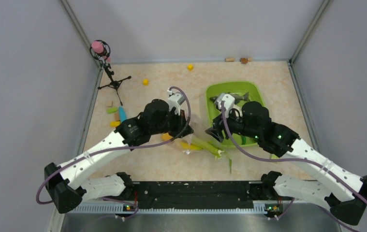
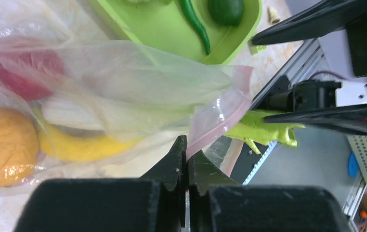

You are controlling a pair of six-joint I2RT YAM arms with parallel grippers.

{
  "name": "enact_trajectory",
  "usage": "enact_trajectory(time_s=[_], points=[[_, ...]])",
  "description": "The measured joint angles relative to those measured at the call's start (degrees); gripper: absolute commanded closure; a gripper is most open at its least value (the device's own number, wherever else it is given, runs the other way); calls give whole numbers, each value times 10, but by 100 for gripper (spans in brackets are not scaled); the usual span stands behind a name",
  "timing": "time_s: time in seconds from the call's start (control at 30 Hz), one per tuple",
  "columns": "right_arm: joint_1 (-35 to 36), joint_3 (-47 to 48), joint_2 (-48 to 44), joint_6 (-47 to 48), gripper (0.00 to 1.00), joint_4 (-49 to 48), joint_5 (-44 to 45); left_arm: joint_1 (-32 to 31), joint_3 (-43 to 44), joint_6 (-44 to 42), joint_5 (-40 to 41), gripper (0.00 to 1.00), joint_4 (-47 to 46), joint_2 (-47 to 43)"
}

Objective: Place the food in the zip-top bag and seal the zipper
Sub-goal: Place the fake vegetable in the zipper food storage bag.

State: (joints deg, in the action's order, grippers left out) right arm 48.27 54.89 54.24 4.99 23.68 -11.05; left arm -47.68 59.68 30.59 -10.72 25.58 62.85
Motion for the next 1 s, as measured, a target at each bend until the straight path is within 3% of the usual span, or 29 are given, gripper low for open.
enact_trajectory(time_s=[0.27,0.6,0.73,1.0], points=[[14,0,-35,-117,51,53,-26,-24,-47,-12,-48,100,-14,5],[110,-1,-2,-188,53,128,-58,-52,-47,-10,-8,100,-16,21],[111,-19,5,-221,59,123,-25,-52,-47,-5,19,100,-16,38],[111,-62,72,-291,60,93,38,-52,-47,-4,23,100,-16,48]])
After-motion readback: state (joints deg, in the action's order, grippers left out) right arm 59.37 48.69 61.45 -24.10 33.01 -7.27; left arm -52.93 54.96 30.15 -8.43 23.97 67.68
